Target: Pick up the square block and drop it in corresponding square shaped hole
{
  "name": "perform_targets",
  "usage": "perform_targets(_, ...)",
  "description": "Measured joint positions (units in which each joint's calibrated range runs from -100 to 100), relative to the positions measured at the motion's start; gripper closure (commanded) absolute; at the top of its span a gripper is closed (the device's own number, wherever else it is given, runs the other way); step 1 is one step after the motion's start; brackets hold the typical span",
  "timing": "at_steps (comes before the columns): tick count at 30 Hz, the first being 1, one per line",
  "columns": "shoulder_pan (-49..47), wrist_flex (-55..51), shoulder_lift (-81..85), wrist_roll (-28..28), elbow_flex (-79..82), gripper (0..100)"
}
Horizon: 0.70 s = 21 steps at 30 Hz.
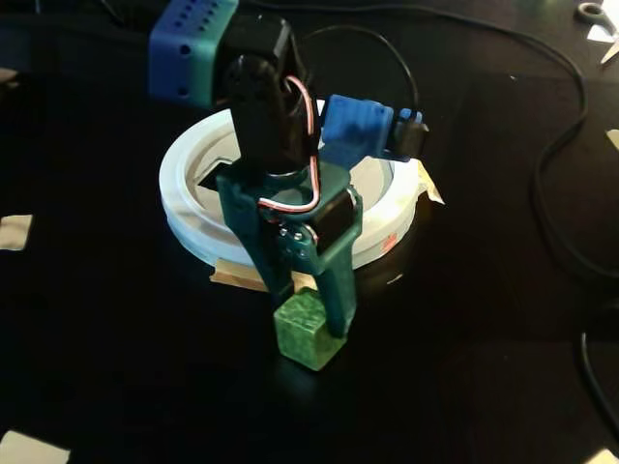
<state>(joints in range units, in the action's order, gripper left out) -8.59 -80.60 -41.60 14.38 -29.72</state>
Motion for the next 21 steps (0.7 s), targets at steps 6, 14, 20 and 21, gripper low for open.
perform_targets(6, 0.0, -4.4, 4.4, 0.0, -0.1, 74)
perform_targets(14, -3.8, -13.5, 16.0, 1.4, -0.1, 74)
perform_targets(20, -16.8, -18.1, 21.0, 4.9, -0.1, 74)
perform_targets(21, -18.7, -18.3, 21.3, 5.5, -0.1, 74)
